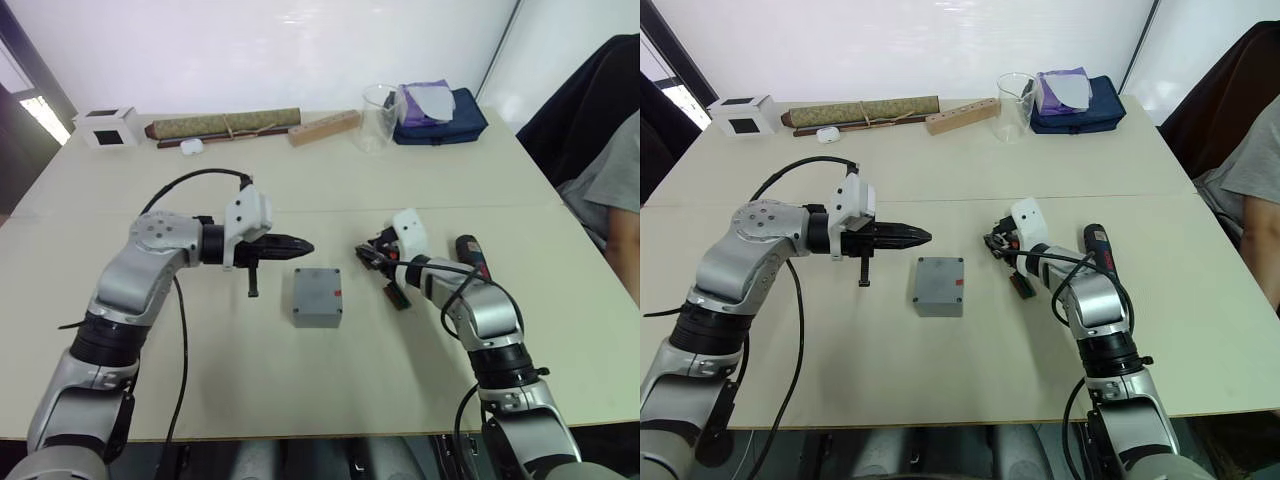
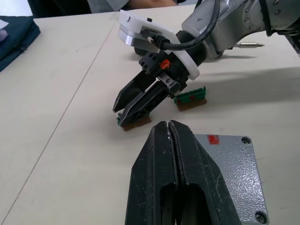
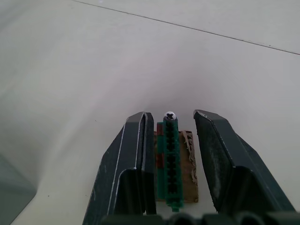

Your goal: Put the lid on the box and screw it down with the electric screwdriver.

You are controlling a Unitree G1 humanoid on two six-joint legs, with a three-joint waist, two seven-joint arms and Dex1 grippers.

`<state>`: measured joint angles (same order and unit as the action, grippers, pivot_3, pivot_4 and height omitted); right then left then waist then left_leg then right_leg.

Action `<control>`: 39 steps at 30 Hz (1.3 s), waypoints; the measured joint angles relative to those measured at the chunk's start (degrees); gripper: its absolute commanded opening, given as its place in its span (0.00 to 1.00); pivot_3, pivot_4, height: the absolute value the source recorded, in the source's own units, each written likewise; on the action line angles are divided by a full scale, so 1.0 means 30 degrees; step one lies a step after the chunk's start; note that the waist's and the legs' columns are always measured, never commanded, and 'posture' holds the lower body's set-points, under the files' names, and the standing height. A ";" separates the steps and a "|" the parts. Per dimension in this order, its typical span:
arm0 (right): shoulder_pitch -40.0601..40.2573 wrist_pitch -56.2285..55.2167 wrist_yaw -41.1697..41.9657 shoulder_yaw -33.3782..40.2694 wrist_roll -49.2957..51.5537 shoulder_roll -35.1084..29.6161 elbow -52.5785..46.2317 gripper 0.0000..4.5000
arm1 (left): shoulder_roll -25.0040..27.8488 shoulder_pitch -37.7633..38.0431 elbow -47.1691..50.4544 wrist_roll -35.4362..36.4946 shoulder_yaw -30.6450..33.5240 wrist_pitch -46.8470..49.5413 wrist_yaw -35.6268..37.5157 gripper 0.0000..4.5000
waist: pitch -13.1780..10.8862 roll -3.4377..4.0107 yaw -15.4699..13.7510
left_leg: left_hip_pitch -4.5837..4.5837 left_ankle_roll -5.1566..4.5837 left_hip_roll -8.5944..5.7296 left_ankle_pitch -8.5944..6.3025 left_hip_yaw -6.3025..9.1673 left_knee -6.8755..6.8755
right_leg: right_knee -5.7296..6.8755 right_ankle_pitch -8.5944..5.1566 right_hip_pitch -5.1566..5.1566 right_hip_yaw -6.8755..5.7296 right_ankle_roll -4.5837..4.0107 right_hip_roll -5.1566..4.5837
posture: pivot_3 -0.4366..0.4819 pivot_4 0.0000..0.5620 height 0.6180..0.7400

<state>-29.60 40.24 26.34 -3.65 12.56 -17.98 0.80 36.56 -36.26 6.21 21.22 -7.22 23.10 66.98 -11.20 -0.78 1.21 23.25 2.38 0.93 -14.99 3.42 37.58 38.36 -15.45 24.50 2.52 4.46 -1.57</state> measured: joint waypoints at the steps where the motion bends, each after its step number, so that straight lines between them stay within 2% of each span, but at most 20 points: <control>1: -0.0006 -0.0009 0.0006 0.0000 0.0000 0.0011 0.0003 0.36 | 0.0037 0.0001 0.0005 0.0000 0.0000 0.0002 -0.0014 0.00 | 0.0000 0.0000 0.0000 | 0.0000 0.0000 0.0000 0.0000 0.0000 0.0000 | 0.0000 0.0000 0.0000 -0.0001 0.0000 0.0000 | 0.48 0.27 0.97; 8: -0.0393 -0.0238 0.0071 0.0000 -0.0001 0.0083 0.0645 0.36 | 0.0536 0.0268 0.0074 0.0003 0.0035 0.0012 -0.0237 0.00 | 0.0000 0.0000 0.0010 | 0.0000 0.0000 0.0000 0.0000 0.0000 0.0000 | 0.0000 0.0000 0.0000 0.0000 0.0000 0.0000 | 0.48 0.27 0.97; 24: -0.0783 -0.0598 0.0398 0.0000 -0.0016 0.0186 0.1267 0.36 | 0.0511 0.0347 0.0072 0.0003 0.0032 -0.0084 -0.0396 0.00 | 0.0000 0.0000 0.0002 | 0.0001 0.0000 0.0000 0.0000 -0.0001 0.0000 | 0.0000 0.0000 0.0000 0.0000 0.0000 -0.0001 | 0.48 0.27 0.97; 25: -0.0783 -0.0598 0.0406 0.0000 -0.0016 0.0186 0.1281 0.25 | 0.0487 0.0344 0.0071 0.0002 0.0032 -0.0140 -0.0402 0.00 | 0.0000 0.0000 -0.0001 | 0.0000 0.0000 0.0000 0.0000 -0.0001 0.0000 | 0.0000 0.0000 0.0000 0.0000 0.0000 -0.0001 | 0.48 0.27 0.97; 26: -0.0784 -0.0600 0.0424 0.0000 -0.0017 0.0185 0.1292 0.20 | 0.0483 0.0343 0.0067 0.0001 0.0032 -0.0229 -0.0404 0.00 | 0.0000 0.0000 -0.0001 | 0.0000 0.0000 0.0000 0.0000 0.0000 0.0000 | 0.0000 0.0000 0.0000 0.0000 0.0000 0.0000 | 0.48 0.27 0.97; 28: -0.0784 -0.0606 0.0467 0.0000 -0.0019 0.0175 0.1339 0.03 | 0.0481 0.0328 0.0065 0.0001 0.0032 -0.0359 -0.0406 0.00 | 0.0000 0.0000 0.0001 | 0.0000 0.0001 0.0000 0.0000 0.0000 0.0000 | 0.0000 0.0000 0.0000 -0.0001 0.0000 0.0000 | 0.48 0.27 0.97; 39: -0.0835 -0.0341 0.0501 -0.0006 -0.0041 -0.0165 0.0982 0.01 | 0.0551 0.0420 0.0062 0.0004 0.0038 -0.0382 -0.0415 0.00 | -0.0002 0.0003 -0.0005 | 0.0002 0.0000 0.0000 0.0000 -0.0001 0.0001 | 0.0000 0.0000 0.0000 0.0000 0.0000 -0.0001 | 0.48 0.27 0.97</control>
<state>-32.11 39.22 27.84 -3.67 12.43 -18.47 3.74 38.22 -35.00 6.40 21.23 -7.10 21.95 65.73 -11.20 -0.77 1.20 23.26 2.38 0.93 -14.99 3.42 37.58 38.36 -15.45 24.50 2.52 4.46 -1.58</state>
